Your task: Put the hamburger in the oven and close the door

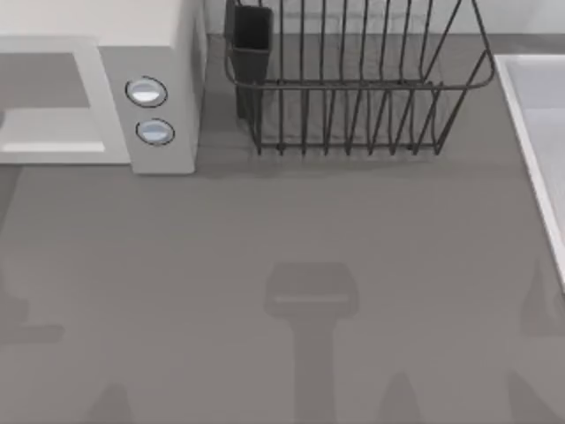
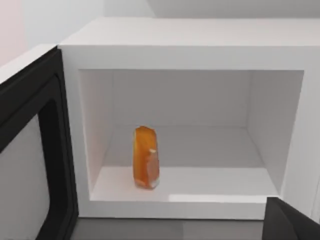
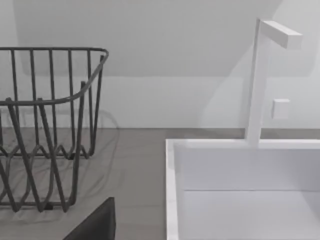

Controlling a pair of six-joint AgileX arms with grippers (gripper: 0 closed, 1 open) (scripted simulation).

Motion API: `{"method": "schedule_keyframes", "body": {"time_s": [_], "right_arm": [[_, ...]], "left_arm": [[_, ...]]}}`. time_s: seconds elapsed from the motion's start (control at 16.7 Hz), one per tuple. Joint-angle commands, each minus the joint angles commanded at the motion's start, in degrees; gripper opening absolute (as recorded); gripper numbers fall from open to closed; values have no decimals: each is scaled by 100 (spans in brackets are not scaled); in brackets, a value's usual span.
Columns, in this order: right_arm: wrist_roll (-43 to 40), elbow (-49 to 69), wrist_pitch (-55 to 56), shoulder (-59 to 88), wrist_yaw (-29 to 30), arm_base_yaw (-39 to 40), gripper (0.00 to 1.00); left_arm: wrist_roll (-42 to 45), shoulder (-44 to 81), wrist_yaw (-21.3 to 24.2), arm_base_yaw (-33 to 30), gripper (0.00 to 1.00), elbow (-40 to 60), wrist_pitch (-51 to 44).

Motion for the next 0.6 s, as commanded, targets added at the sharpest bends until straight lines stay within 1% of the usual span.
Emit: {"method": "schedule_keyframes", "body": {"time_s": [0.12,0.3,0.48,0.6], "right_arm": [[0,0,0,0,0,0,100],[0,0,0,0,0,0,100],[0,0,0,0,0,0,100],[0,0,0,0,0,0,100]], "left_arm": [[3,231,195,189,0,11,233],[3,255,219,213,0,12,258],[6,151,118,113,0,-10,157],[-1,-133,-135,-143,0,-5,-138]]}}
